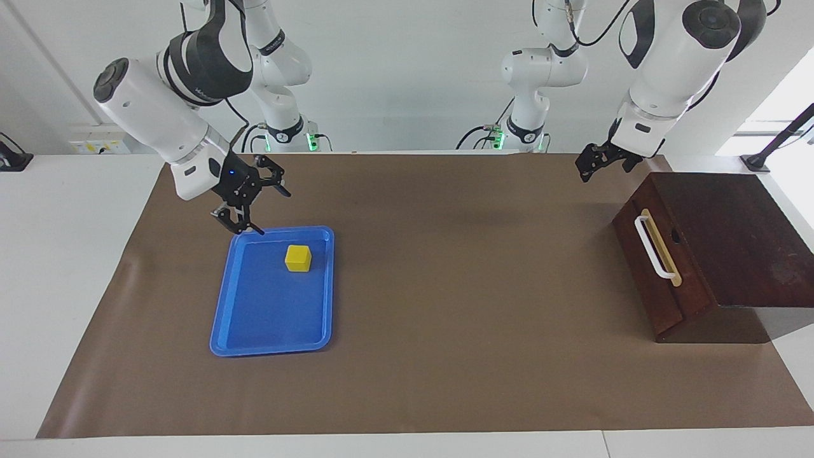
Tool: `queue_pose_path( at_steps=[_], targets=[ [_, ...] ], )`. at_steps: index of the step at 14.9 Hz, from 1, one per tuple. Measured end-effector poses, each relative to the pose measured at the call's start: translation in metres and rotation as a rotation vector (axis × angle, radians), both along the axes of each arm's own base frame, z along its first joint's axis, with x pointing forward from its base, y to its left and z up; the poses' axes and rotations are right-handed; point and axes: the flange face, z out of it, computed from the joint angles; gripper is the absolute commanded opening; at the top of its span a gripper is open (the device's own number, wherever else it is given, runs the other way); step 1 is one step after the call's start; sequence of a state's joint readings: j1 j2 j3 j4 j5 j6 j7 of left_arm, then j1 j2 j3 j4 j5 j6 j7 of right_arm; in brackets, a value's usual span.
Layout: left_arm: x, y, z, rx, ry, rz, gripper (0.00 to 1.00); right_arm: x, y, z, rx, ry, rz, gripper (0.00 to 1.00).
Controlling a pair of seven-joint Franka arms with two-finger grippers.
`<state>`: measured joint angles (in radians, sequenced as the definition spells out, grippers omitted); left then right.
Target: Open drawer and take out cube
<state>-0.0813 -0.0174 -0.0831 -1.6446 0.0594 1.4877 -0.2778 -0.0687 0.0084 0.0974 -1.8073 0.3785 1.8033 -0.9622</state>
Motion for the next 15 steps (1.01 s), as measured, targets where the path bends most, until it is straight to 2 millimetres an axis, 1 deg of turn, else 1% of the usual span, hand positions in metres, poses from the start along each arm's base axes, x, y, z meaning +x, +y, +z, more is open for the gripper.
queue_pose_path(
  at_steps=[2,5,10,13,15],
  targets=[
    [0.0,0.003,0.002,0.0,-0.002,0.004,1.0,-0.006,-0.002,0.02,-0.055,0.05,-0.092,1.0],
    [0.002,0.014,0.001,-0.001,0.001,0.021,1.0,-0.014,-0.01,0.044,-0.157,0.128,-0.264,1.0],
    [0.002,0.016,0.001,-0.001,0.002,0.025,1.0,-0.026,-0.027,0.072,-0.349,0.22,-0.565,1.0],
    [0.002,0.016,0.001,0.0,0.003,0.025,1.0,-0.039,-0.03,0.091,-0.405,0.289,-0.757,1.0],
    [0.001,0.015,0.001,0.0,0.004,0.024,1.0,-0.047,-0.028,0.103,-0.417,0.316,-0.882,1.0]
  ],
)
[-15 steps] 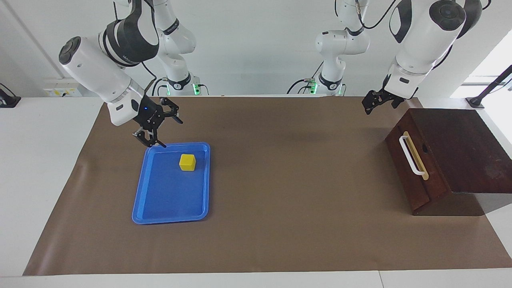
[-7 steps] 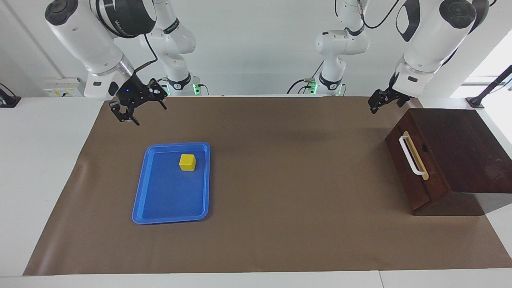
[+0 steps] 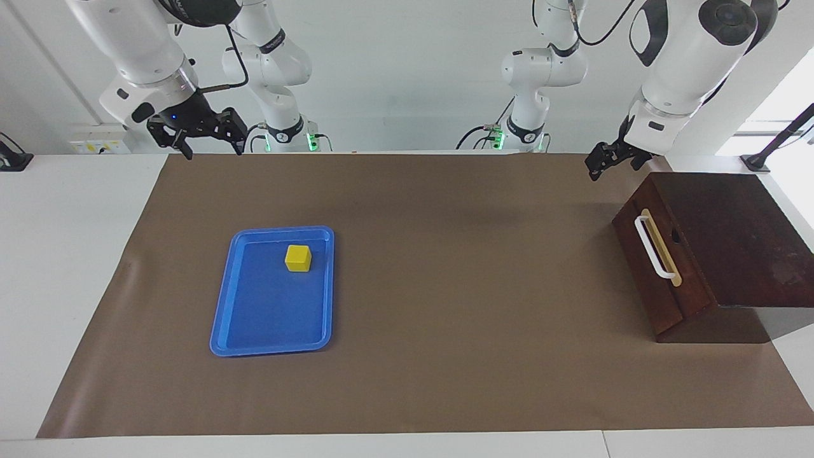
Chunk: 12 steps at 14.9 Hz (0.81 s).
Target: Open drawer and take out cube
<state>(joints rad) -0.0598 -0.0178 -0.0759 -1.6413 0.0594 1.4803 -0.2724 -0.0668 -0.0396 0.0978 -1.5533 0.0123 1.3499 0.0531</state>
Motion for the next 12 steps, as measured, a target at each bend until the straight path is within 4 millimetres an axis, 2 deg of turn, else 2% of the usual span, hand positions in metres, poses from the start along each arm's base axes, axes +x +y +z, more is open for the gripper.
queue_pose_path(
  at_steps=[3,5,8,12],
  targets=[
    [0.0,-0.001,0.0,0.0,0.001,-0.001,1.0,-0.008,0.004,0.01,-0.054,-0.007,-0.052,1.0],
    [0.0,0.0,0.0,0.0,0.002,0.0,1.0,-0.005,0.007,0.011,-0.073,-0.041,-0.027,1.0],
    [0.0,0.001,0.0,0.0,0.002,0.003,1.0,0.009,-0.005,0.007,-0.067,-0.123,0.06,1.0],
    [0.0,0.002,0.0,-0.002,0.002,0.004,1.0,0.012,-0.022,-0.006,-0.066,-0.119,0.044,1.0]
  ],
)
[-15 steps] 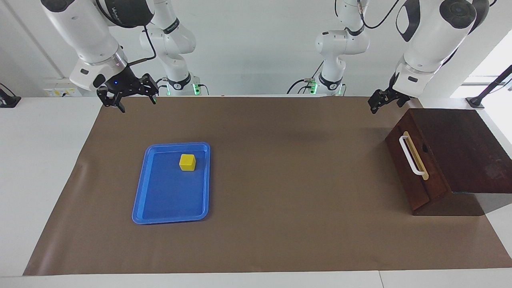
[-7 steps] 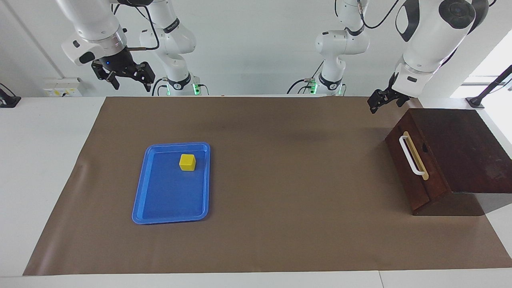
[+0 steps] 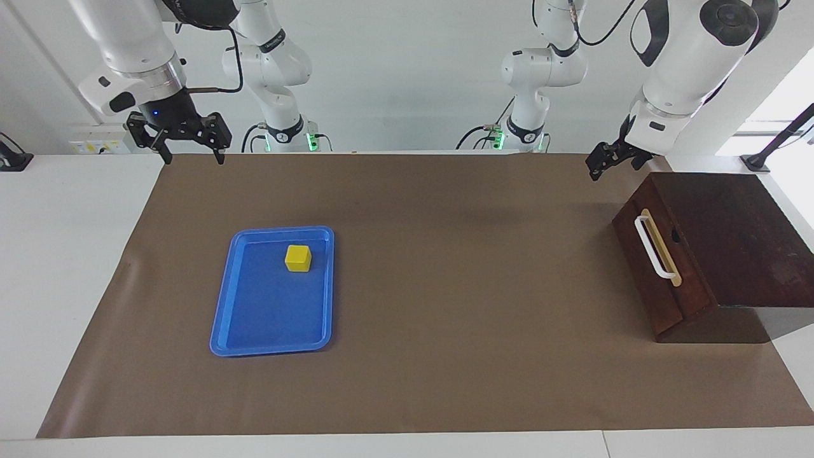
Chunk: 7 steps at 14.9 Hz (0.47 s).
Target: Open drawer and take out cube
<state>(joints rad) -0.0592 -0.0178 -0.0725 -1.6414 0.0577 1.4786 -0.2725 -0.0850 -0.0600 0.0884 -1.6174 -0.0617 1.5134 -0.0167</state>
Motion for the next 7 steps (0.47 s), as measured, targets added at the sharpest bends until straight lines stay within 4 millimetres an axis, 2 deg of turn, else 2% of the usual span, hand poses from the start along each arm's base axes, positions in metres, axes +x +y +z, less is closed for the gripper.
queue_pose_path(
  at_steps=[3,7],
  targets=[
    [-0.001,-0.004,0.0,-0.041,0.005,0.003,1.0,-0.001,-0.001,-0.01,0.02,0.02,-0.015,1.0],
    [0.004,-0.011,0.004,-0.097,-0.039,0.005,1.0,-0.002,0.003,-0.007,0.054,0.014,-0.043,1.0]
  ],
)
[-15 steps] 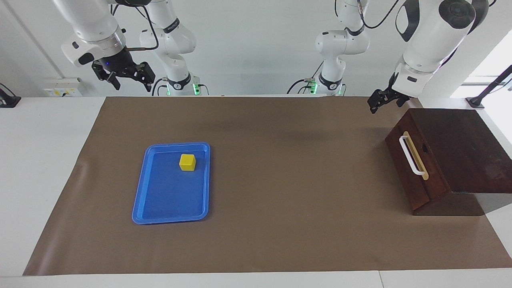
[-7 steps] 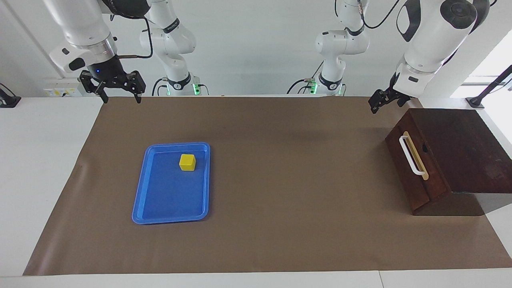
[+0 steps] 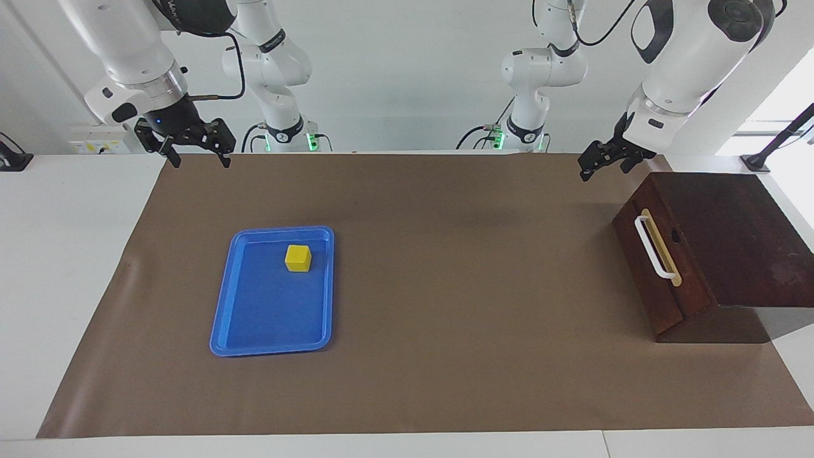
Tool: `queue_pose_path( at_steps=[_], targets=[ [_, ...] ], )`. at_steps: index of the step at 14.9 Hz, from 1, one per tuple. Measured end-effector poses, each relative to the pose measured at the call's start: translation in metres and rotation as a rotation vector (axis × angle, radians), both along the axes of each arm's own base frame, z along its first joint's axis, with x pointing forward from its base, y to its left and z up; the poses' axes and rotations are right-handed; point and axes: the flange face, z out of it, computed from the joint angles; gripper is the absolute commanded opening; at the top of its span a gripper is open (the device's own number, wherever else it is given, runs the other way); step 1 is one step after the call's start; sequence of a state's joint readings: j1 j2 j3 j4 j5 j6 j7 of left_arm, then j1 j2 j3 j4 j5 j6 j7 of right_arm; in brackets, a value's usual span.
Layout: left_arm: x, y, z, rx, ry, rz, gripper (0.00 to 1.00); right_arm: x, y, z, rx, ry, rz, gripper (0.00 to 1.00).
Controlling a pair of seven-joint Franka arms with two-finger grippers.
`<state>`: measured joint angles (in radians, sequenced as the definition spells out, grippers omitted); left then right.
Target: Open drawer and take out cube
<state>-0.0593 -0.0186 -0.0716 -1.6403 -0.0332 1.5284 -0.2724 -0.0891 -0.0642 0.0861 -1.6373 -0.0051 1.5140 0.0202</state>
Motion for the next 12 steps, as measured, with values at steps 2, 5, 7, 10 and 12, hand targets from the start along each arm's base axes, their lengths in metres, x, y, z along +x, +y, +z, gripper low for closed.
queue_pose_path(
  at_steps=[2,5,7,10,12],
  targets=[
    [0.0033,-0.0002,0.0025,-0.004,-0.029,0.001,1.0,-0.0012,0.0001,0.0021,0.0,-0.004,0.0,1.0],
    [0.0038,0.0001,0.0032,-0.004,-0.034,0.002,1.0,-0.0024,0.0017,0.0043,0.0,-0.008,0.002,1.0],
    [0.0038,-0.0002,0.0033,-0.004,-0.034,0.001,1.0,-0.0028,0.002,0.0049,0.0,-0.009,0.003,1.0],
    [0.0039,-0.0002,0.0048,-0.004,-0.037,0.001,1.0,-0.0028,0.0021,0.005,0.0,-0.009,0.003,1.0],
    [0.0033,-0.0002,0.0067,-0.004,-0.035,0.001,1.0,-0.0028,0.0019,0.0049,0.0,-0.009,0.003,1.0]
  ],
)
